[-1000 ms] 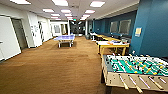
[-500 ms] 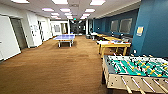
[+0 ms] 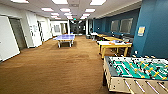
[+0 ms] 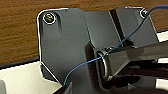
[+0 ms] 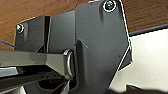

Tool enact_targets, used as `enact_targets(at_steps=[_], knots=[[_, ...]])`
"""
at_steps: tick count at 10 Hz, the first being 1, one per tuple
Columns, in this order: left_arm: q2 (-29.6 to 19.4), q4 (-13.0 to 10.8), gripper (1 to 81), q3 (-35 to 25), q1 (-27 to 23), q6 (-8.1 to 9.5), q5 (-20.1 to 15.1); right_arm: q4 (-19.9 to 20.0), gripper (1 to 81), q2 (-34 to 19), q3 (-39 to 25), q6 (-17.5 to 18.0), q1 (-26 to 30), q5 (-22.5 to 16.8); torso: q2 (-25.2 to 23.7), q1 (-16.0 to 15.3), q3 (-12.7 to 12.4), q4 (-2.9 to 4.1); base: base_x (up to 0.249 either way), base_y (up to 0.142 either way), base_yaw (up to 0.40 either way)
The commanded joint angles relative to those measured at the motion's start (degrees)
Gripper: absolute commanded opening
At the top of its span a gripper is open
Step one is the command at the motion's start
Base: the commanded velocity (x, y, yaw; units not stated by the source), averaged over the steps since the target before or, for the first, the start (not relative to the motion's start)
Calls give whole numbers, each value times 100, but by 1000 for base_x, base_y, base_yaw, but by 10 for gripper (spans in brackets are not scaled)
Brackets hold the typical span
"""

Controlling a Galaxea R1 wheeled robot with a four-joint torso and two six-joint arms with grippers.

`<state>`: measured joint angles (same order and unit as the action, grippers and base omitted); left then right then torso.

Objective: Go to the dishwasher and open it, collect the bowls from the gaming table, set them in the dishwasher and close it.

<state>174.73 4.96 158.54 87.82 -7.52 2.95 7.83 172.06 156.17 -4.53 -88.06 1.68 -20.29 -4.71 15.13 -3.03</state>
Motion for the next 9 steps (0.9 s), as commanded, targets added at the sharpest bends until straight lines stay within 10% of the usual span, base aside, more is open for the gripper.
enact_targets(at_steps=[1, 9], knots=[[-43, 14, 811, 19, -296, -21, -304, -18, 811, 15, -18, -21, 320, -300, 0, 0, 0, 0, 125, 67, 0], [-52, 14, 811, 19, -296, -21, -304, -18, 811, 24, -18, -21, 311, -300, 0, 0, 0, 0, 127, 8, 0]])
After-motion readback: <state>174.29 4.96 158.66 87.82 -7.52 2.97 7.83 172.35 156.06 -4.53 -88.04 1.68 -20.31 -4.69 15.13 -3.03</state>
